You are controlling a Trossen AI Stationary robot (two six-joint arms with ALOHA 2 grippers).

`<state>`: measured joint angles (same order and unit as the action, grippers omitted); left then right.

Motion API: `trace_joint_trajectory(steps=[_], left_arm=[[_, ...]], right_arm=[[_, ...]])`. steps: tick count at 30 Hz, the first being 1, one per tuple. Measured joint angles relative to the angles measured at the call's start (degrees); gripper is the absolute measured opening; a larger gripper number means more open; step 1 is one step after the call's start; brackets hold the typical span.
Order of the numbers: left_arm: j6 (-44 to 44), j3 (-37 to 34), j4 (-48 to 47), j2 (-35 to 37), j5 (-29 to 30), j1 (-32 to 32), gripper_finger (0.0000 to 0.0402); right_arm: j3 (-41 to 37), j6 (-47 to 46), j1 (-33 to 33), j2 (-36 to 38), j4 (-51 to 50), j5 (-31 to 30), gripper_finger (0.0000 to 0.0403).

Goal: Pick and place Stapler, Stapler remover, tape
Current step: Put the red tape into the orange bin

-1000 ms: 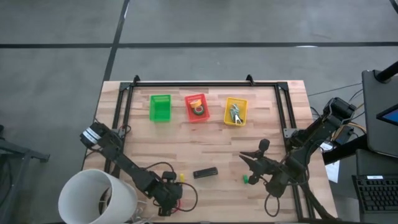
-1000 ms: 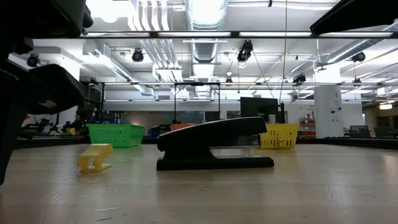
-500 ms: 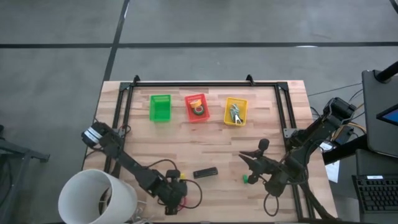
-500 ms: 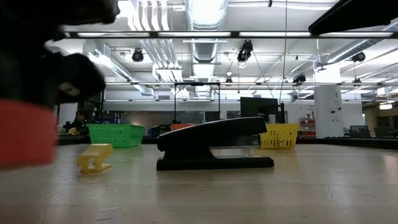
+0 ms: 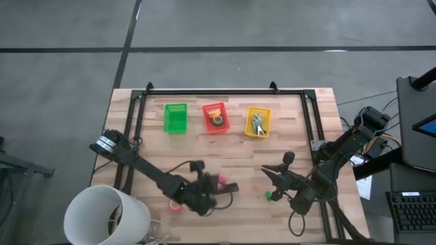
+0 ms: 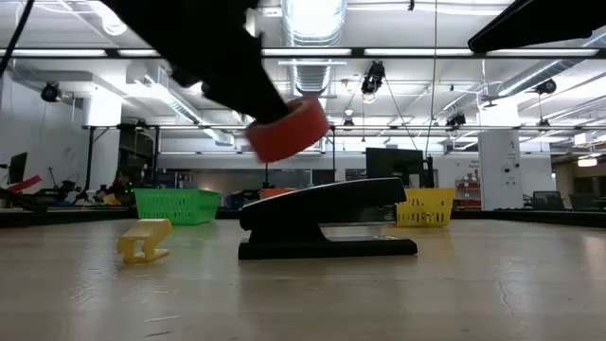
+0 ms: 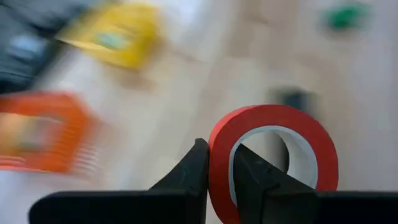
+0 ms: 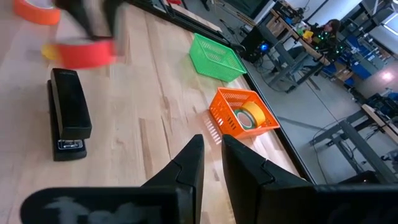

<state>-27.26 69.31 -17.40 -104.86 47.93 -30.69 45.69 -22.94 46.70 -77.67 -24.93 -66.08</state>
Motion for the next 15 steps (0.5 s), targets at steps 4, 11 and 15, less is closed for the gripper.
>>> trace_joint_trajectory(steps=[4, 11, 15], left_arm=[[3.6, 0.0, 0.0, 0.0, 18.7, 3.4, 0.0058], [3.7, 0.1, 0.0, 0.2, 30.8, 13.8, 0.0063], [3.6, 0.0, 0.0, 0.2, 23.6, 21.0, 0.0061]], right_arm=[[-0.1, 0.0, 0.0, 0.0, 0.0, 0.0, 0.0052], [-0.3, 0.0, 0.0, 0.0, 0.0, 0.1, 0.0052], [-0.3, 0.0, 0.0, 0.0, 0.0, 0.3, 0.0052]])
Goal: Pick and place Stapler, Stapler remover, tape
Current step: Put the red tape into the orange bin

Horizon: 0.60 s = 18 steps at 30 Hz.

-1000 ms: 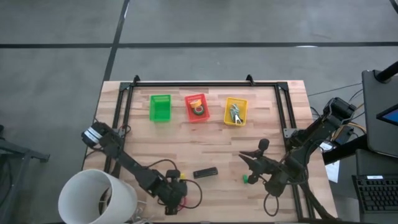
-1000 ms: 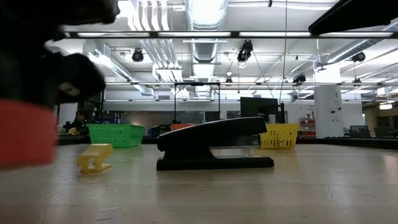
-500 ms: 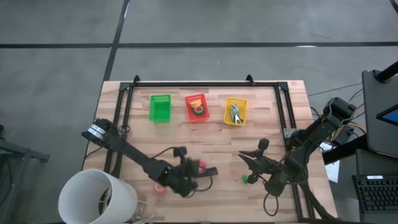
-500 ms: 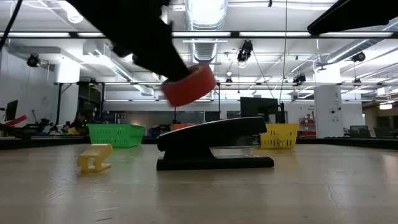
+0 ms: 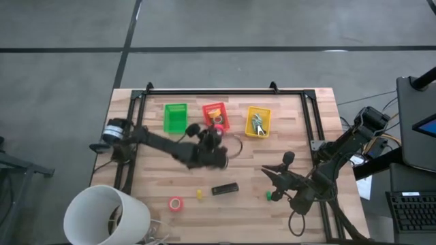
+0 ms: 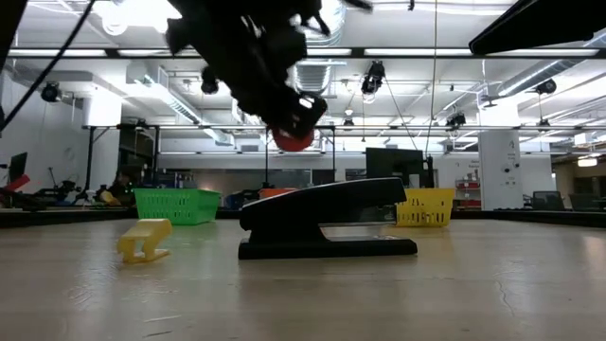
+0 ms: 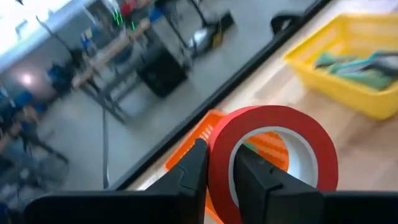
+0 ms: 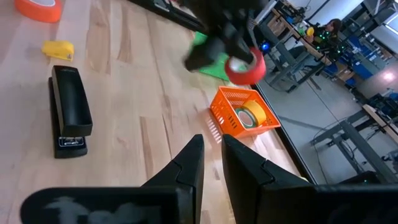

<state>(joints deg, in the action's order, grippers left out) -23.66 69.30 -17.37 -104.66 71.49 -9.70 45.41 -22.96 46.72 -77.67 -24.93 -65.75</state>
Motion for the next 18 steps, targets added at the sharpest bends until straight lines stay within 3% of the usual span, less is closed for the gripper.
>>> trace_joint_trajectory(steps=[10, 15, 18], left_arm=[[-0.4, -0.1, 4.0, 0.0, -16.7, 15.4, 0.0065], [-1.7, -2.0, 9.0, -0.3, -27.3, 18.4, 0.0065], [-1.5, -2.7, 9.8, -1.4, -27.5, 18.5, 0.0065]], right_arm=[[-0.1, 0.0, 0.0, 0.0, 0.0, 0.2, 0.0052], [-0.2, 0.0, 0.0, 0.0, 0.1, 0.2, 0.0052], [-0.2, 0.0, 0.0, 0.0, 0.2, 0.2, 0.0052]])
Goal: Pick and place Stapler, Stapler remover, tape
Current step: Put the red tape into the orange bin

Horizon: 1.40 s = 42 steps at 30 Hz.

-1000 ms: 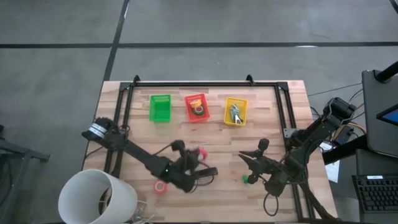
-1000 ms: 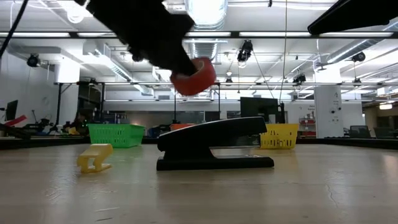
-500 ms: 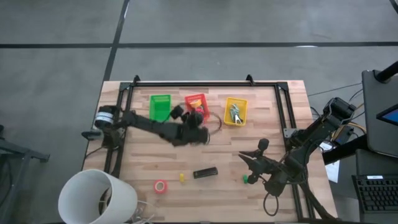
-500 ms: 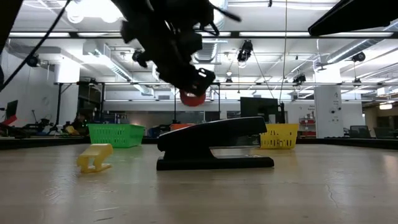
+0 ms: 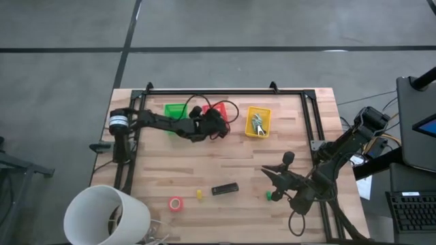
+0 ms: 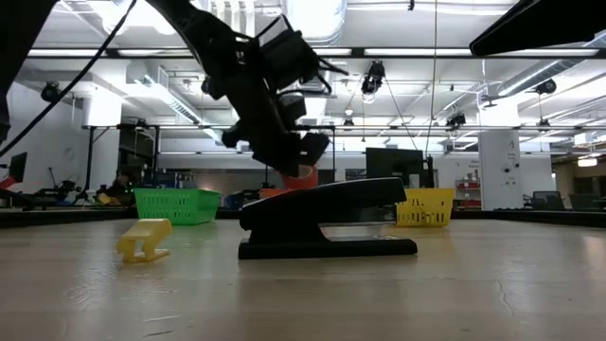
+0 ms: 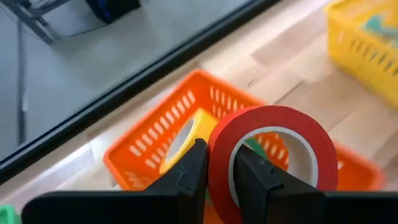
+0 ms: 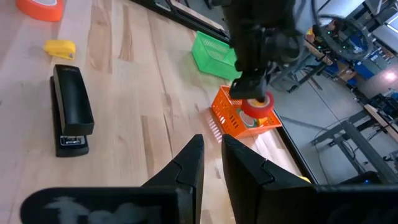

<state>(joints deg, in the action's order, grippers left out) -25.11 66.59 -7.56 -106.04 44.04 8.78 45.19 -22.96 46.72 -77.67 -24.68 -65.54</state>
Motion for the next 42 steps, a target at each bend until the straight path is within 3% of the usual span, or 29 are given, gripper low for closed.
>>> trace_joint_trajectory(steps=[35, 42], left_arm=[[-0.5, -0.4, -0.5, -1.1, -3.5, 0.4, 0.0084], [-1.5, -1.2, -0.6, -1.1, -4.4, 0.4, 0.0109]], right_arm=[[0.0, 0.0, 0.0, 0.0, 0.2, 0.0, 0.0052], [0.0, 0.0, 0.0, 0.0, 0.2, 0.0, 0.0052]])
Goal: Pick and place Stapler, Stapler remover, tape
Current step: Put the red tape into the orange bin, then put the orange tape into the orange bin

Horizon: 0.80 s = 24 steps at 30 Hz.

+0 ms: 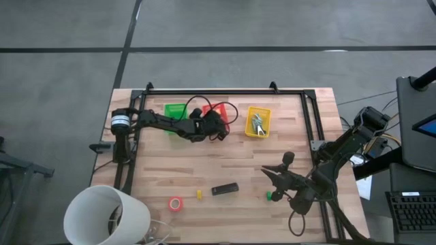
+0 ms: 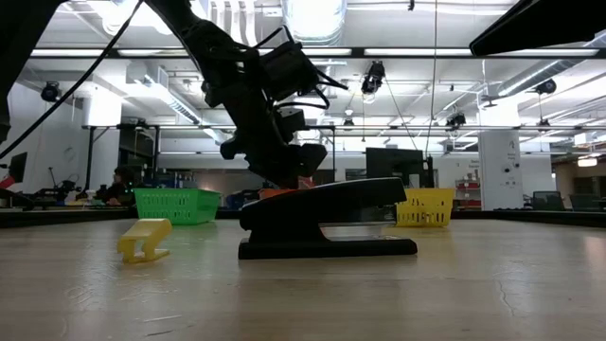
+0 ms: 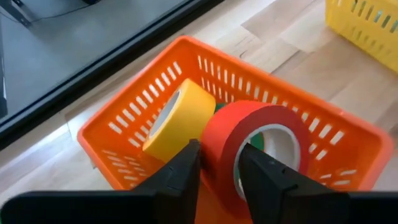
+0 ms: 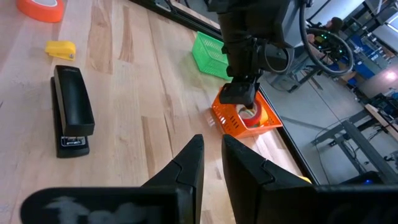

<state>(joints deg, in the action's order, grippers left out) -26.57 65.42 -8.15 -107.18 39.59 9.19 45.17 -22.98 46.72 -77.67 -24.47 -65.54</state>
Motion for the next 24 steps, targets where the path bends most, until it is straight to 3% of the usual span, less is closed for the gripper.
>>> trace_joint_trajectory(steps=[13, 20, 24], left_arm=[[-3.0, 0.2, 0.1, 0.5, 0.0, -1.7, 0.0207], [-1.3, 1.4, -0.7, 1.1, -0.2, -3.3, 0.0215], [-1.3, 1.4, -2.1, 3.2, -4.3, -5.7, 0.0216]], right_arm=[[-0.3, 0.0, 0.0, 0.0, 0.0, 0.0, 0.0052], [-0.3, -0.5, 0.0, 0.0, 0.0, 0.0, 0.0052], [-0.4, -0.6, 0.0, 0.0, -0.1, 0.0, 0.0052]])
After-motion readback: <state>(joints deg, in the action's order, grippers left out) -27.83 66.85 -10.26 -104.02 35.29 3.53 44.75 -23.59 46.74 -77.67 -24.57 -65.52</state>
